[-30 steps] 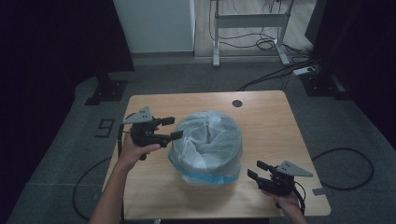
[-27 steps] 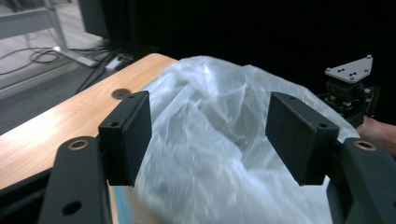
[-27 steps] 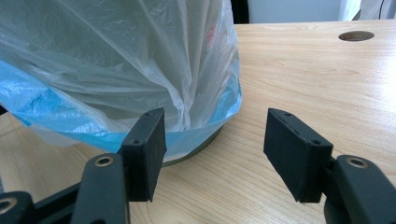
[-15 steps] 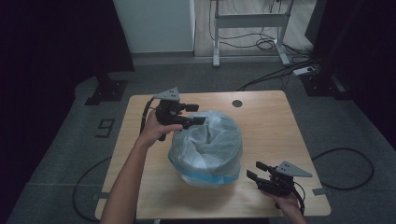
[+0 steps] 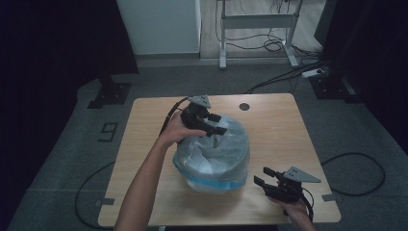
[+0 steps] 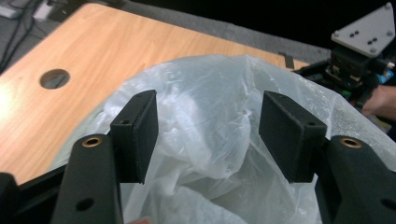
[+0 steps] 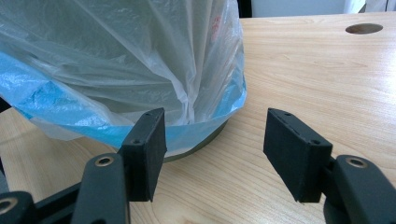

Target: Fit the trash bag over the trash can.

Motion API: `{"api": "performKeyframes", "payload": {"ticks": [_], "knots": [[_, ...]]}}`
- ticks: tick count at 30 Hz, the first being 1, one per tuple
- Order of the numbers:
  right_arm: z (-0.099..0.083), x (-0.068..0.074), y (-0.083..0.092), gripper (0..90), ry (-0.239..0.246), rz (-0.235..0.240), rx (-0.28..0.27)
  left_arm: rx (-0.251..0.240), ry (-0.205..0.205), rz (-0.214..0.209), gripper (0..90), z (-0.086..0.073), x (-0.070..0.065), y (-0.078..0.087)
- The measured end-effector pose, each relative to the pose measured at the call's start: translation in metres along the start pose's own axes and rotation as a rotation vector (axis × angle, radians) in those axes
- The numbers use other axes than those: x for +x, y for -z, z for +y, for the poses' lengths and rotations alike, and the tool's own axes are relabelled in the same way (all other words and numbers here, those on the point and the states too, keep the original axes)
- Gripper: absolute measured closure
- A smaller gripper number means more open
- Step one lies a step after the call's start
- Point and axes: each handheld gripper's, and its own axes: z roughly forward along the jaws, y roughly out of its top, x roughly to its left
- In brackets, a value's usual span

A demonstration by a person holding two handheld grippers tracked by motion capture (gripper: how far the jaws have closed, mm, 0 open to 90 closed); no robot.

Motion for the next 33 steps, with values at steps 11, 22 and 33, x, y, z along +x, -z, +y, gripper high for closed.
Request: {"api": "performKeyframes", "payload": {"ticks": [11,22,33], "knots": [[0.000,-0.002,0.001,38.3,-0.006,-0.010,-0.002,0.196,-0.058,0.032,36.1,0.004,-0.006,-0.033],[0.000,-0.002,0.001,38.2,-0.002,-0.011,0.003,0.239,-0.081,0.105,31.8,0.007,-0.015,-0.039],[0.000,-0.001,0.001,38.2,0.002,-0.012,0.004,0.091,-0.110,0.076,32.8,0.005,-0.042,0.010]]}}
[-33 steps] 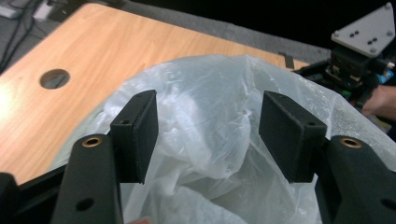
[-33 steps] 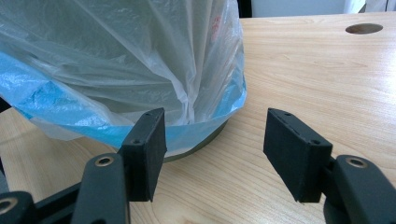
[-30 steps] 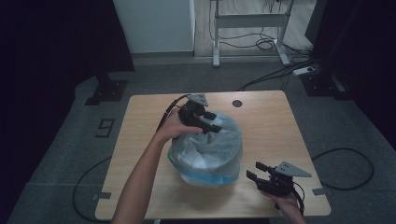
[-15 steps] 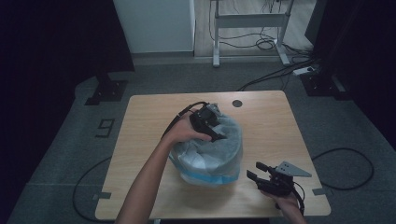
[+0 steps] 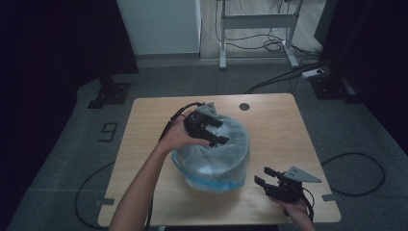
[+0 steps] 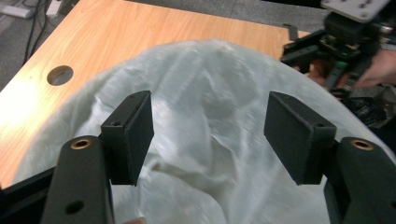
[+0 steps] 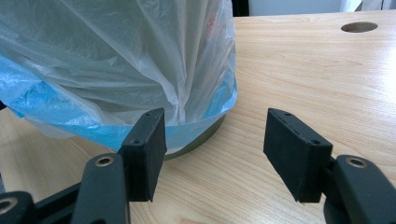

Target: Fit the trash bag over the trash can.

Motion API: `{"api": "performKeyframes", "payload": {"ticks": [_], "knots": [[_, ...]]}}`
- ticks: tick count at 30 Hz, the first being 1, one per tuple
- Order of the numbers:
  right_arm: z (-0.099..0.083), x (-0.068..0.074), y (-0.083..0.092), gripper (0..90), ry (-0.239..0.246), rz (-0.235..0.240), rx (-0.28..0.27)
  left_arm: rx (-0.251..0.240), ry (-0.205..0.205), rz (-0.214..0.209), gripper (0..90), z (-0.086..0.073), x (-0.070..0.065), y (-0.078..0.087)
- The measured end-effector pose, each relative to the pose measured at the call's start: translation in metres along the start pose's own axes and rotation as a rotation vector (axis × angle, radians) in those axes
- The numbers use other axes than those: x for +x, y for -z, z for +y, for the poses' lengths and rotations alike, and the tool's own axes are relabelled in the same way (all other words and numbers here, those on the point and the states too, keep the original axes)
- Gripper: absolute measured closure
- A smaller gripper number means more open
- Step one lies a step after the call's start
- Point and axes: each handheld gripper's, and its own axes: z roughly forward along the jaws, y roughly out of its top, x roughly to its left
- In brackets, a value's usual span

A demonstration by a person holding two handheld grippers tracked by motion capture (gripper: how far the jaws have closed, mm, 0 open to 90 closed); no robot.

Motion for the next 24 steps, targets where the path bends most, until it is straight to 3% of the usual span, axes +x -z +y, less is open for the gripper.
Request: {"api": "performKeyframes", "payload": {"ticks": [5,11,16,24], "knots": [[0.000,0.002,0.000,38.2,0.002,0.001,0.002,0.052,-0.007,0.006,33.0,-0.014,-0.011,0.012],[-0.001,0.004,-0.001,38.3,0.010,0.006,0.007,0.118,0.015,0.032,35.4,-0.037,-0.015,0.025],[-0.001,0.006,-0.003,38.4,0.013,0.009,0.013,0.217,0.027,-0.012,40.1,-0.050,-0.016,0.019],[-0.003,0.005,-0.004,38.4,0.012,0.008,0.023,0.283,0.031,-0.049,42.2,-0.051,-0.017,0.008]]}}
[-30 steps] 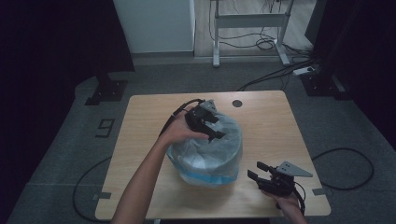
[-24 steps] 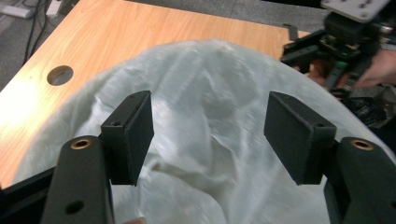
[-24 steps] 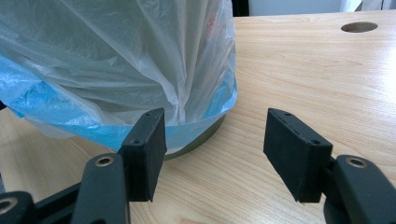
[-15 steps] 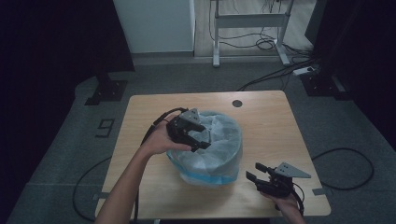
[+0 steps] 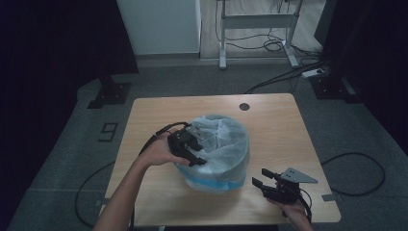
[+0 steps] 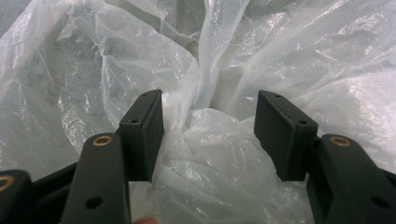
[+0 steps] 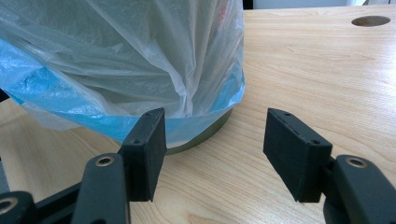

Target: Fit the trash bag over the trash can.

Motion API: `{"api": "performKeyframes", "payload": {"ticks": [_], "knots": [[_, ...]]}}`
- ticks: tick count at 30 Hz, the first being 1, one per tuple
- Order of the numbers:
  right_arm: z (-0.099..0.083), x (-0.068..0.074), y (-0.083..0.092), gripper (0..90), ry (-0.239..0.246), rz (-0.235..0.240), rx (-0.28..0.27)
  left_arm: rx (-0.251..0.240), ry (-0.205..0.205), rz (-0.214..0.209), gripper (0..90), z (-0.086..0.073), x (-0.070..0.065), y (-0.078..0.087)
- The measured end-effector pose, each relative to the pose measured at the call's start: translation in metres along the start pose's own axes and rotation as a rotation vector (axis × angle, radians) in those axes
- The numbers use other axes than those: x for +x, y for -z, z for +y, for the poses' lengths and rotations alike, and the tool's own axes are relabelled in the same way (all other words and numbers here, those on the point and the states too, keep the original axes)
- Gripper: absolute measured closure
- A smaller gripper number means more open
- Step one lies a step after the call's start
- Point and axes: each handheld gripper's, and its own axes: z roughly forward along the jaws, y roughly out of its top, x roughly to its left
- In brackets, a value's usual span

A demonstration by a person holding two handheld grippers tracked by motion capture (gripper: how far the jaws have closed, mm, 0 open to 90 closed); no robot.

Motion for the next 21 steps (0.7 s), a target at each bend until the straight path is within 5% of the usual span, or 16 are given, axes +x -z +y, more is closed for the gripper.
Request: {"api": "performKeyframes", "payload": {"ticks": [7,15,21], "knots": [[0.000,-0.001,0.001,38.3,0.000,-0.003,0.003,-0.021,-0.003,0.008,40.8,0.001,-0.001,0.002],[0.000,-0.002,0.001,38.2,-0.004,-0.010,0.000,-0.198,-0.014,0.002,39.9,0.007,-0.005,0.019],[0.001,0.000,-0.001,38.2,-0.002,-0.006,0.002,-0.260,-0.014,0.006,39.8,0.026,-0.005,0.019]]}}
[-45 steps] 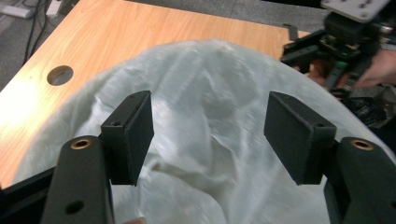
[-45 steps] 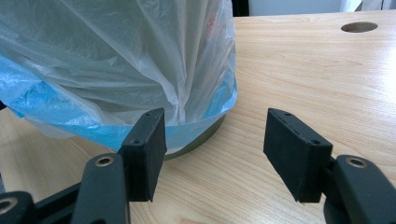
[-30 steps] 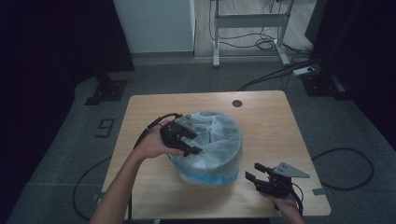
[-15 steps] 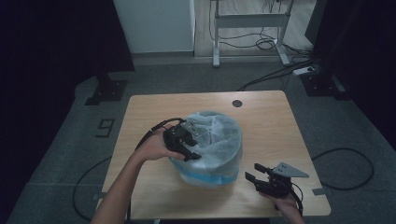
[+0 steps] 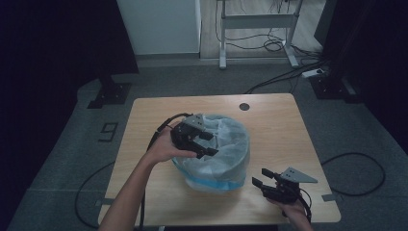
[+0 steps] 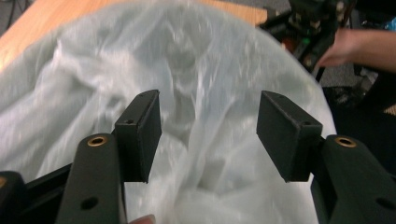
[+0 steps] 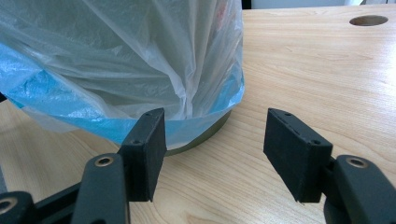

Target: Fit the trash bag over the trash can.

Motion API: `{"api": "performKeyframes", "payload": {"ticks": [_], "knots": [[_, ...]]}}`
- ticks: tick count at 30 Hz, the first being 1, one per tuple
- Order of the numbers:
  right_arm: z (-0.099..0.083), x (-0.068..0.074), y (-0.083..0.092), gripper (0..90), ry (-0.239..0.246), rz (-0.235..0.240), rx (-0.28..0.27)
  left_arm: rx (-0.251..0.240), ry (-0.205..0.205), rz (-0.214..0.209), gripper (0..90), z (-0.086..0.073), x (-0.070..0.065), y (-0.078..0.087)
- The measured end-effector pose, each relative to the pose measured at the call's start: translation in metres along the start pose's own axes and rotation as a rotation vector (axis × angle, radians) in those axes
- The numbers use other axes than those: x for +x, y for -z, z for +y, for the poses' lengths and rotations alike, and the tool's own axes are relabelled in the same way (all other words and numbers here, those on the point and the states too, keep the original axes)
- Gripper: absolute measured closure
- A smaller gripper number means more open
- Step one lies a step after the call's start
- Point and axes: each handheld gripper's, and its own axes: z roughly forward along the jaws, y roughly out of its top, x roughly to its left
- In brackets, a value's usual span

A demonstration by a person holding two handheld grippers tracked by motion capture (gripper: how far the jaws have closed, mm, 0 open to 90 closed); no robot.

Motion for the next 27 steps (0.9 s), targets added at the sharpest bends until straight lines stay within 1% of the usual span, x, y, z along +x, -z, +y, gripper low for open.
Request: {"api": "performKeyframes", "payload": {"ticks": [1,2,3,4,6,11,14,21,25,27], "knots": [[0.000,0.000,0.000,38.2,0.001,0.001,0.002,-0.003,0.000,-0.003,40.0,0.004,0.000,-0.002],[0.000,0.000,0.000,38.2,0.000,0.001,0.001,-0.003,0.000,-0.003,40.3,0.004,0.000,-0.002],[0.000,0.000,0.000,38.2,-0.001,0.001,0.001,0.001,-0.001,-0.001,40.7,0.011,0.000,-0.008],[0.000,0.000,0.001,38.2,0.001,0.001,0.002,0.008,-0.001,-0.001,41.4,0.015,0.000,-0.012],[0.001,-0.001,0.002,38.2,-0.001,0.002,-0.003,0.030,0.002,0.012,43.3,0.022,0.000,-0.020],[0.001,-0.002,0.003,38.2,-0.005,0.000,-0.010,0.096,-0.002,0.018,46.1,0.033,0.001,-0.043],[0.001,-0.003,0.004,38.2,-0.008,-0.001,-0.015,0.128,-0.002,0.017,47.8,0.037,0.001,-0.053],[0.002,-0.005,0.005,38.2,-0.012,-0.003,-0.016,0.196,-0.027,-0.001,48.9,0.041,-0.003,-0.072],[0.002,-0.004,0.005,38.2,-0.011,-0.002,-0.017,0.215,-0.038,-0.007,48.4,0.041,-0.005,-0.078],[0.002,-0.004,0.005,38.2,-0.011,-0.002,-0.018,0.214,-0.041,-0.008,48.0,0.041,-0.005,-0.078]]}}
